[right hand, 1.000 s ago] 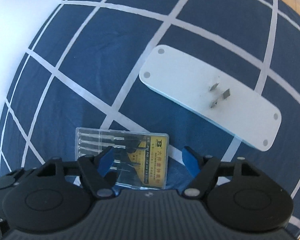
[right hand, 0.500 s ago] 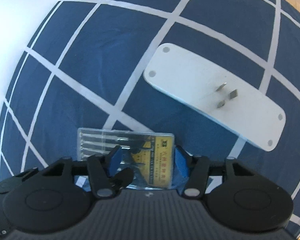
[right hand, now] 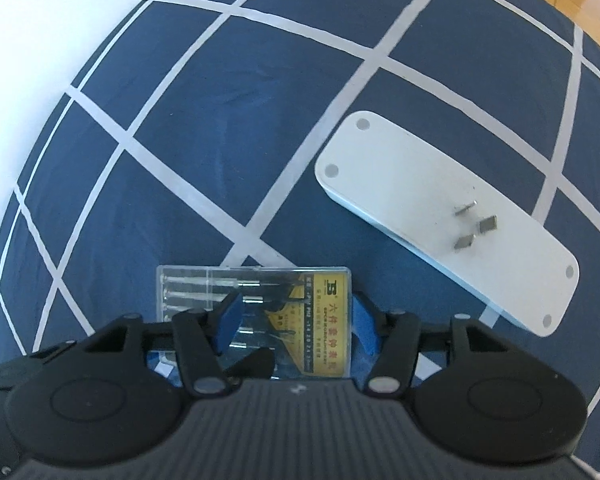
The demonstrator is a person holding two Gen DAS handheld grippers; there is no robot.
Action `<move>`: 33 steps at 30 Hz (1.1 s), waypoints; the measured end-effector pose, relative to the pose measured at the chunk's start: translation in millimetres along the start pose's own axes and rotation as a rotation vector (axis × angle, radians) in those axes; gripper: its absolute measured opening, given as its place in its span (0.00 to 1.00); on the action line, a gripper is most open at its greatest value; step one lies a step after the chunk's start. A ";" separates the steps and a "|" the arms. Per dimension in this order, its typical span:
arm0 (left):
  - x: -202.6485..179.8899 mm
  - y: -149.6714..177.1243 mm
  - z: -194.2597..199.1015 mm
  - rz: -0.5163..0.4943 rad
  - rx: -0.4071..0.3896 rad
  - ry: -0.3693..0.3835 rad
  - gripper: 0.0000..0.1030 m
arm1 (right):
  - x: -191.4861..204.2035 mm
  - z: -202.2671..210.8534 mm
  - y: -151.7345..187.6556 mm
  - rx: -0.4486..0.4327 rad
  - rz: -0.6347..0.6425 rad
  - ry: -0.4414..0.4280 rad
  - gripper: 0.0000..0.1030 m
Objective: Organize objects
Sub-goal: 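Lift the screwdriver set with the right gripper and carry it to the shoebox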
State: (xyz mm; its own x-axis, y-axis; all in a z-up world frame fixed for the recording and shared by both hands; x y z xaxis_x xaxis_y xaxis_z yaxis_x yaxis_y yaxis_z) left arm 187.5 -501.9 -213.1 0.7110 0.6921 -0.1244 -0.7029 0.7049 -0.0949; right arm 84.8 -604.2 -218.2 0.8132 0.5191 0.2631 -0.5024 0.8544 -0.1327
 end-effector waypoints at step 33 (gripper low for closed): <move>39.0 107.6 142.8 0.271 -0.210 -0.115 0.73 | 95.4 107.4 81.7 -0.089 0.338 -0.141 0.56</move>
State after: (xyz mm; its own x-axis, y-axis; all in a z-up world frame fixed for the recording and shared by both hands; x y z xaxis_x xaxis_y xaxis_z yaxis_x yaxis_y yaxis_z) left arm 142.8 -376.9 -87.2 0.4872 0.8711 -0.0621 -0.8471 0.4541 -0.2761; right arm 89.8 -487.5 -101.3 0.5540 0.7693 0.3182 -0.7032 0.6370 -0.3158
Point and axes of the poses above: each gripper's, at about its wrist camera, not at the fingertips, and z roughly against the way its jaws point, x to its left, y to its underside, the point moved 1 cm from there along -z, roughly the way its jaws point, and after that the axes turned 3 degrees about -y, right-handed, at the moved point
